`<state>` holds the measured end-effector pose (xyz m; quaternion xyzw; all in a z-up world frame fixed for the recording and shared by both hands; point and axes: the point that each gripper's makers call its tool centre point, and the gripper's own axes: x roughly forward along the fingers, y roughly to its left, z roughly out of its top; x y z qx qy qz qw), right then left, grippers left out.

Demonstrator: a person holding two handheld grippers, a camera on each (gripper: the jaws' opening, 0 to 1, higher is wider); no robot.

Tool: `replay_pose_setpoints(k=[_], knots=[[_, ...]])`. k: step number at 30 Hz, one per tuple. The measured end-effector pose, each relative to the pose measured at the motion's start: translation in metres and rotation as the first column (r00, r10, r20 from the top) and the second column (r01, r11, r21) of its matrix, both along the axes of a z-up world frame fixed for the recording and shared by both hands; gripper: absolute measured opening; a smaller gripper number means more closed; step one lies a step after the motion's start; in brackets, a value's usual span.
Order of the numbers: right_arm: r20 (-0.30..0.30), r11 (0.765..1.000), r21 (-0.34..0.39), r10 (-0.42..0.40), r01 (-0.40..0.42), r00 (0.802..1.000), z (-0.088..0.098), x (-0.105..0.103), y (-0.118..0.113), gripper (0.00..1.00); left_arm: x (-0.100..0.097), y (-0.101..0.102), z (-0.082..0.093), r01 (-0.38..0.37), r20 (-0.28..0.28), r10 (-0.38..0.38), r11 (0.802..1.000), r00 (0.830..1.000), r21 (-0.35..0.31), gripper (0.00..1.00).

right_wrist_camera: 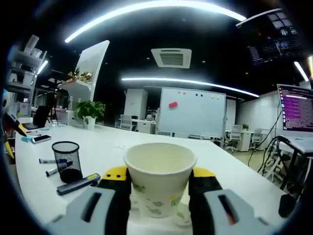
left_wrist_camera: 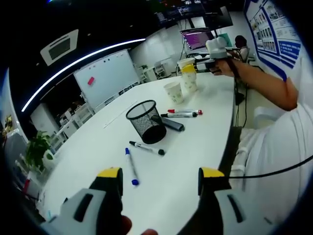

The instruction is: Place the scattered laser pointers and whiteboard markers into the pen holder and stack the scattered paper cups together

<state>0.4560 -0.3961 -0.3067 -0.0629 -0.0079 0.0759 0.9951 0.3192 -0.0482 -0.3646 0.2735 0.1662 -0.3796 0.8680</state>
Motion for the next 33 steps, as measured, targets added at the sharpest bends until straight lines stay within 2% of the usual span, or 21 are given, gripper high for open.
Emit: replay_pose_setpoints(k=[11, 21, 33], knots=[[0.009, 1.000, -0.003, 0.001, -0.001, 1.000, 0.006, -0.009, 0.009, 0.47, 0.001, 0.002, 0.000, -0.001, -0.003, 0.001, 1.000, 1.000, 0.001, 0.63], [0.009, 1.000, -0.007, -0.007, 0.007, 1.000, 0.007, 0.005, -0.004, 0.47, 0.001, 0.003, -0.002, -0.001, -0.008, 0.001, 1.000, 1.000, 0.003, 0.63], [0.014, 0.999, -0.020, -0.035, 0.035, 0.999, 0.010, 0.013, -0.020, 0.47, 0.001, 0.003, -0.001, -0.002, -0.006, 0.002, 1.000, 1.000, 0.006, 0.63]])
